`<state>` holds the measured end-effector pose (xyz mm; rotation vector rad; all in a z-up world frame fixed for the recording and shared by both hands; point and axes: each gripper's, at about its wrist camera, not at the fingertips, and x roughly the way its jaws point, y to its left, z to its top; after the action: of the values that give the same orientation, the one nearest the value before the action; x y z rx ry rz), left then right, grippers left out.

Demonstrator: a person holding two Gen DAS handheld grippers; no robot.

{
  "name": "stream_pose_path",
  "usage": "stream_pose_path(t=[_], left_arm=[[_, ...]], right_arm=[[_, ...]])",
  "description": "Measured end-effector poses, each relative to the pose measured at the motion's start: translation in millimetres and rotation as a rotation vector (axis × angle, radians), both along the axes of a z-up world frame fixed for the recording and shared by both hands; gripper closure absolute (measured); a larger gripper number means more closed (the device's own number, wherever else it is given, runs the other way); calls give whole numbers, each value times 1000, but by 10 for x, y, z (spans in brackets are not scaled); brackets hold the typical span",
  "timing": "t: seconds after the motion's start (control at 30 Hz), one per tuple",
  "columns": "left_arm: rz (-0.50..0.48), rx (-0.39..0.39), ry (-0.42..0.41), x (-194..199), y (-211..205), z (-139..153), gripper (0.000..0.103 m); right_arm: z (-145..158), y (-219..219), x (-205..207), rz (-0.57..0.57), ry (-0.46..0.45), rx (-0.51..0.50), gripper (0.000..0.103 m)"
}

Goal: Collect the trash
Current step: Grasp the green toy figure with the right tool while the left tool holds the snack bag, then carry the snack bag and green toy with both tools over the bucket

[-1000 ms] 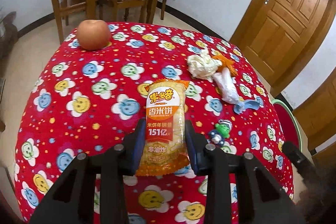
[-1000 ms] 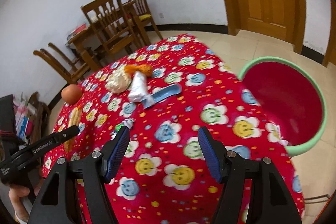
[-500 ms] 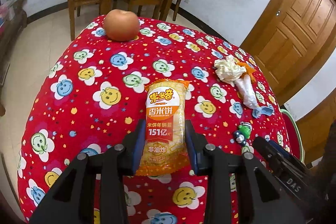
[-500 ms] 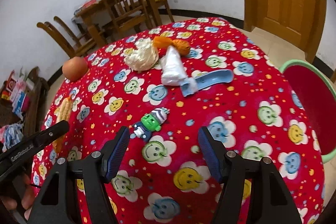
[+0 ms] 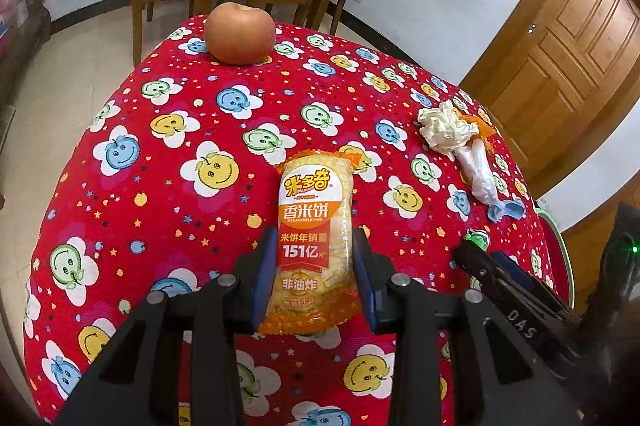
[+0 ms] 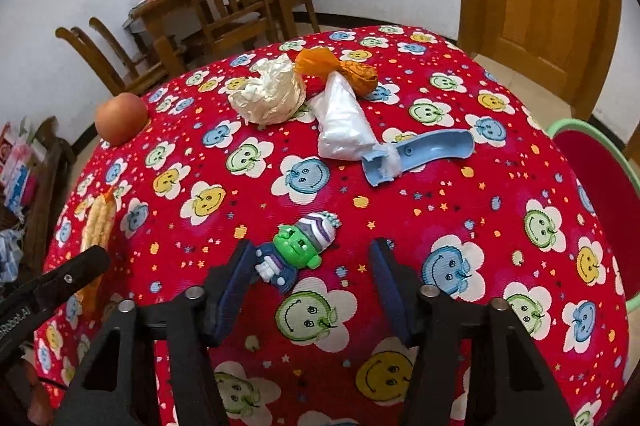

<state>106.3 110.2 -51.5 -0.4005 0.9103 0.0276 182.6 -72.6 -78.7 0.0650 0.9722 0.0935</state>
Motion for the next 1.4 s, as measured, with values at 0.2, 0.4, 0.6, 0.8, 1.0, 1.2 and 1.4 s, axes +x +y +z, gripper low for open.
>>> stream_pose_path(t=[0.2, 0.4, 0.6, 0.8, 1.0, 1.2, 1.4], left_arm=[[1, -9, -4, -3, 9, -8, 66], [-6, 2, -4, -38, -17, 22, 66], [-26, 18, -17, -85, -102, 101, 66], [-55, 27, -29, -130, -231, 186, 66], [-99, 22, -41, -175, -410, 272, 66], [-153, 13, -44, -204, -617, 330, 66], [-205, 14, -54, -232, -837, 416, 66]], right_arm=[[-16, 122, -25, 23, -14, -43, 66], [-18, 118, -41, 21, -10, -9, 74], [47, -21, -143, 11, -15, 53, 74], [161, -207, -354, 1, -31, 104, 74], [352, -425, -557, -7, -74, 127, 74], [495, -613, -732, -20, -108, 135, 74], [603, -855, -874, -52, -138, 154, 74]])
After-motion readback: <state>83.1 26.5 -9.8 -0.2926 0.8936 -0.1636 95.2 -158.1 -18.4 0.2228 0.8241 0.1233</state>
